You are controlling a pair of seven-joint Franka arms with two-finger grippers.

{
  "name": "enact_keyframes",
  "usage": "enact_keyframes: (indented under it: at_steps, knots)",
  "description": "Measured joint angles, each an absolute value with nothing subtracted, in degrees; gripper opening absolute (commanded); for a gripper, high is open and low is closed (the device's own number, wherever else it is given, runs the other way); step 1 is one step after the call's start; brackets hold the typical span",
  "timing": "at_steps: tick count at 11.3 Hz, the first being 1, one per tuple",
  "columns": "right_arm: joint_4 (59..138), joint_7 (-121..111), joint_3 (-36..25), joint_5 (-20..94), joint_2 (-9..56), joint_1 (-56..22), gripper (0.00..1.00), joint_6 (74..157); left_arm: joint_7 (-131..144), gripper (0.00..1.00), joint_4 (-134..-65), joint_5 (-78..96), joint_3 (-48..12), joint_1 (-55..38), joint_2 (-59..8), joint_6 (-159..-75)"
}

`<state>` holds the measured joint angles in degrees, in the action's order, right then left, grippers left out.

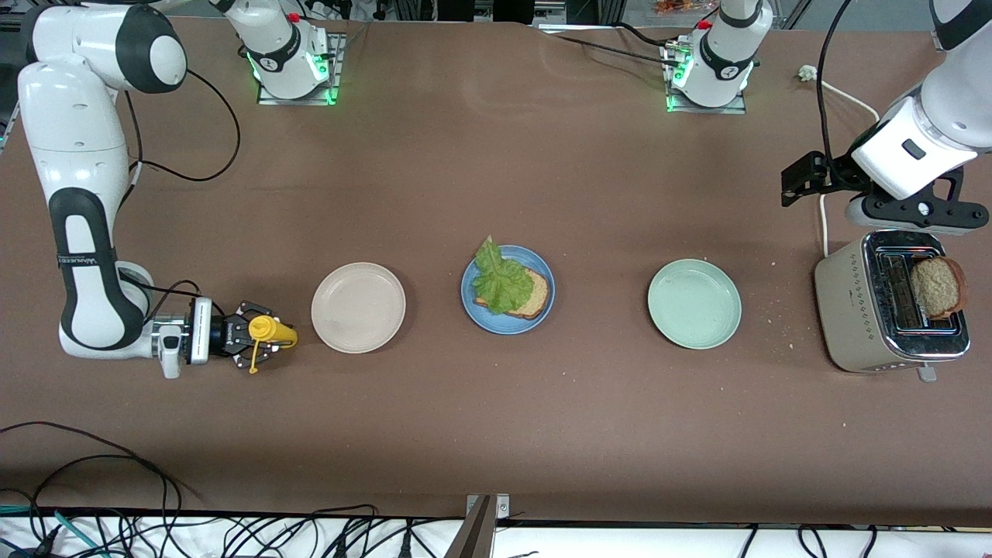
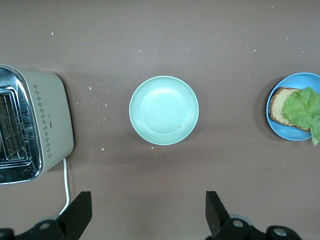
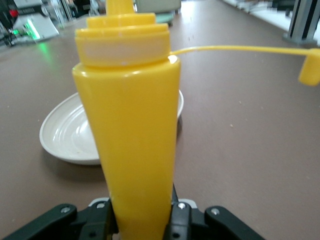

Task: Make sandwich in blue plate with both arms
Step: 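Lift the yellow bottle and carry it over the blue plate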

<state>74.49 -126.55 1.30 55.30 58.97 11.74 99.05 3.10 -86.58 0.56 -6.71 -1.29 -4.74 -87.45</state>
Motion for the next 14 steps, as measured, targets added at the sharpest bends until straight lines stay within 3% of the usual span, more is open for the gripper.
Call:
enact_keyframes:
  at_steps: [8,11,14]
  knots:
    - [73.9,-95.9,1.4,28.7,45.3,6.0,0.0,103.1,3.1,1.0,-86.6,0.6,-6.7,-1.3,-4.7,-87.4]
    - [74.0,-80.2,-0.1,19.6,39.4,-1.1,0.0,102.6,3.1,1.0,-86.5,0.6,-6.7,-1.3,-4.7,-87.4]
    - [74.1,-67.0,-4.2,10.1,34.2,-10.9,0.0,97.1,3.1,1.0,-86.5,0.6,-6.7,-1.3,-4.7,-87.4]
